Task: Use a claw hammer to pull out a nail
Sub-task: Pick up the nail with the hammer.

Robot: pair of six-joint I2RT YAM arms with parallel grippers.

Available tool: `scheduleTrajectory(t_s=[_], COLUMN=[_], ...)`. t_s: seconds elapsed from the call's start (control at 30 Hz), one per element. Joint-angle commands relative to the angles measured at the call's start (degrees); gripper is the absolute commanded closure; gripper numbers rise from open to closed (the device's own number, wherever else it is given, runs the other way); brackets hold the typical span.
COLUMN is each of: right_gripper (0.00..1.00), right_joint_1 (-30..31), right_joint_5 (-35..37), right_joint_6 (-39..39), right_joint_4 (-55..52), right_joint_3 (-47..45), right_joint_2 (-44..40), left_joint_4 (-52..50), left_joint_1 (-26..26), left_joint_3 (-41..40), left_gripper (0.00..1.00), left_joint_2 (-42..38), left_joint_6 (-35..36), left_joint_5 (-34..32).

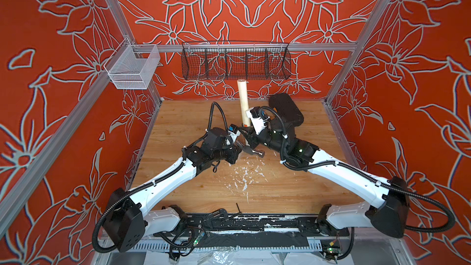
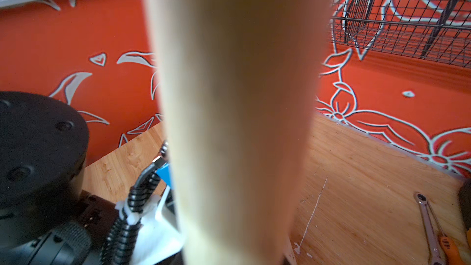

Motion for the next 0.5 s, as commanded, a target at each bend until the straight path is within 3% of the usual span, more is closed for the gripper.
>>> scheduleTrajectory(t_s=[0.0, 0.47], right_gripper=[1.00, 1.00], right_joint_1=[0.7, 0.6], right_joint_5=[-0.5, 4.1], right_joint_6=[0.7, -0.5], right_joint_4=[5.9, 4.8], right_joint_3=[3.1, 1.4], right_joint_2=[-2.9, -2.7], left_joint_4=[-0.3, -2.1], left_joint_1=[-0.1, 1.1], left_joint_3=[1.6, 1.0], left_gripper=[1.00, 1.00], left_joint_2=[-0.4, -4.2], left_joint_6=[0.8, -2.3], left_joint_5=[-0.9, -15.2])
